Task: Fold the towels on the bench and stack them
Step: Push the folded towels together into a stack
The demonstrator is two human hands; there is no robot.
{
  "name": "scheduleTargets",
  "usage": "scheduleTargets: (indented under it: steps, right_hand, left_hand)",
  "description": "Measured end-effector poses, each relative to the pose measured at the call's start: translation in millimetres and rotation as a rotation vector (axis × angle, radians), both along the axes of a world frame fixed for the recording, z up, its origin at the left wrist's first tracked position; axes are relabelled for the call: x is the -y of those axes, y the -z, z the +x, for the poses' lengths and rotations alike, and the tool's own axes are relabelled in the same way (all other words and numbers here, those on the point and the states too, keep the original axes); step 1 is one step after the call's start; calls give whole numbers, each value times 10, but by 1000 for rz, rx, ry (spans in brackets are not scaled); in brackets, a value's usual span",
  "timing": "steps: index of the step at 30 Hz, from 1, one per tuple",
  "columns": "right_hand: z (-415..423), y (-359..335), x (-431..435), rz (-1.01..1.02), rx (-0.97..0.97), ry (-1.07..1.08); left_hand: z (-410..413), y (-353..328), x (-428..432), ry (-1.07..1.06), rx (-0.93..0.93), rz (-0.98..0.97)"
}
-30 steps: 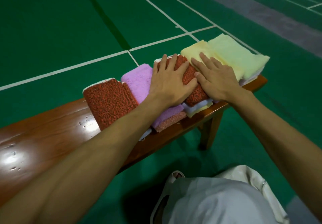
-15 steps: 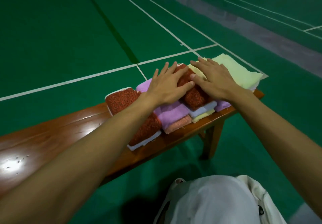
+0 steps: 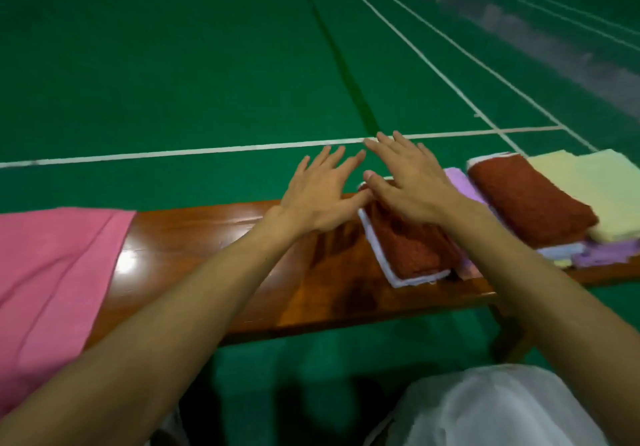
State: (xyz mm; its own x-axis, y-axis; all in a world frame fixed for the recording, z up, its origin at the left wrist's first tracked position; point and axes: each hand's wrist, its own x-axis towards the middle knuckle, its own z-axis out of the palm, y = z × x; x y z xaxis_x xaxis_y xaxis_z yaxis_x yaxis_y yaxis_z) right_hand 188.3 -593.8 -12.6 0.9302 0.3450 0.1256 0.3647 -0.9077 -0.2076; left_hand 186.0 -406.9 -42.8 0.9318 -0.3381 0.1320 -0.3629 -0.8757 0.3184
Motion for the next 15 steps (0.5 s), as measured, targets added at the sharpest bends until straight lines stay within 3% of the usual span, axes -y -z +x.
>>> scheduleTargets:
  steps: [15]
  right_hand:
    - [-479, 870, -2832, 87, -202, -276]
  left_hand:
    - [-1016, 535, -3003, -364, -47, 38]
